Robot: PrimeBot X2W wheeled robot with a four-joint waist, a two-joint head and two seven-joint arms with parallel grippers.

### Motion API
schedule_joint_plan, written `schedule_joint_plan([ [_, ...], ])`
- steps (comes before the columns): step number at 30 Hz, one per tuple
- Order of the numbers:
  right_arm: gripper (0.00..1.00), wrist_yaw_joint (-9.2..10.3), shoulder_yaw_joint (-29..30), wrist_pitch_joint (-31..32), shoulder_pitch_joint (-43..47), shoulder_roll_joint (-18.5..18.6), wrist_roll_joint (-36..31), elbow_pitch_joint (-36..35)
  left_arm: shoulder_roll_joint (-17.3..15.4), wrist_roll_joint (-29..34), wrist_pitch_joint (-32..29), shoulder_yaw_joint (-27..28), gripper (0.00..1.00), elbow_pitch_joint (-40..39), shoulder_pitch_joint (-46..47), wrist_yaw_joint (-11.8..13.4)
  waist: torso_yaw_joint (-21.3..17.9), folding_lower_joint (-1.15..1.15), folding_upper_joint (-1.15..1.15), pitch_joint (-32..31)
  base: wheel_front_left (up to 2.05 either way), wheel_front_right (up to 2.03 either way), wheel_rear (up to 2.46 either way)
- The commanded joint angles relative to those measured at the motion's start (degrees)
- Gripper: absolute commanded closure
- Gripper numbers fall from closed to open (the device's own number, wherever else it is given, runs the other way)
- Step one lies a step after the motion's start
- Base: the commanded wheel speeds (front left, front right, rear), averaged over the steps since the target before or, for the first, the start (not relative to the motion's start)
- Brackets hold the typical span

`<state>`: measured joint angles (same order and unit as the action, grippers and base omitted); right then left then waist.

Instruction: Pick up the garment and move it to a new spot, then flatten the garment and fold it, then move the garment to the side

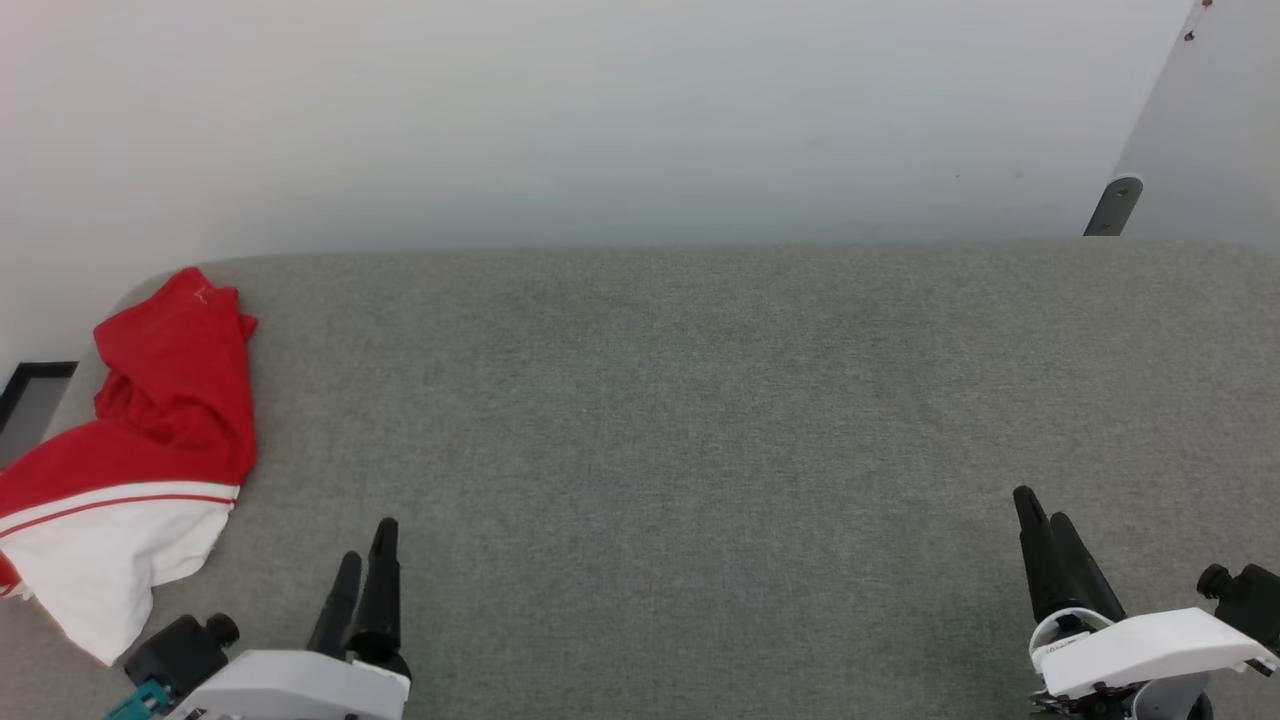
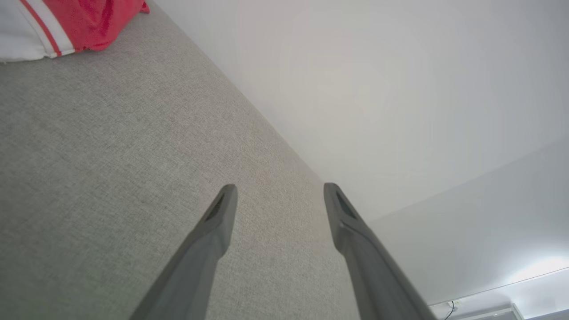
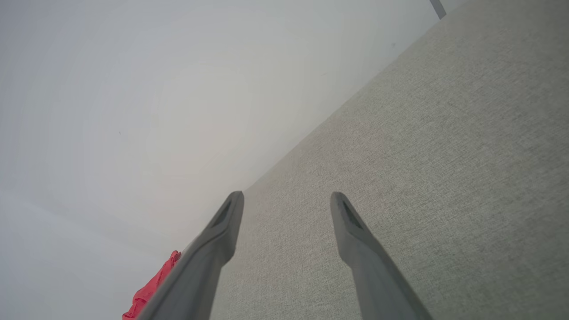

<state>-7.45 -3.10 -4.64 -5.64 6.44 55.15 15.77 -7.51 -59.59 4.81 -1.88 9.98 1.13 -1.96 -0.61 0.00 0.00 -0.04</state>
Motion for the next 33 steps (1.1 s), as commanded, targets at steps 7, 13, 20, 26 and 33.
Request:
schedule_joint_plan([
  [7,0.0,-0.04,0.75,-1.69,-1.78,-0.08,-9.78,-0.79,-0.79,9.33,1.75,0.13,0.0,-1.8,-0.07,0.38,-0.2,0.0,0.0,0.01,0.0,0.0,0.0],
  [13,0.0,-0.04,1.37,-2.35,-1.66,-0.48,-13.91,-1.14,-0.92,13.73,2.57,0.13,0.0,-2.17,-0.42,0.06,-0.26,0.0,0.0,0.0,0.0,0.0,0.0],
  [20,0.0,-0.04,1.4,-3.12,-1.48,-0.35,-18.94,-1.54,-1.06,18.87,3.67,0.25,0.0,-2.32,-0.81,-0.54,-0.35,0.0,0.0,-0.07,0.0,0.0,0.0],
  [26,0.0,-0.05,1.52,-3.78,-1.33,-0.32,-22.7,-1.87,-1.43,23.1,4.57,-0.18,0.0,-2.34,-1.02,-1.04,-0.47,0.0,0.0,-0.22,0.0,0.0,0.0],
  [33,0.0,-0.04,1.83,-4.54,-1.27,-0.28,-26.82,-2.24,-1.56,27.07,5.58,0.04,0.0,-2.91,-1.4,-1.17,-0.62,0.0,0.0,-0.35,0.0,0.0,0.0],
])
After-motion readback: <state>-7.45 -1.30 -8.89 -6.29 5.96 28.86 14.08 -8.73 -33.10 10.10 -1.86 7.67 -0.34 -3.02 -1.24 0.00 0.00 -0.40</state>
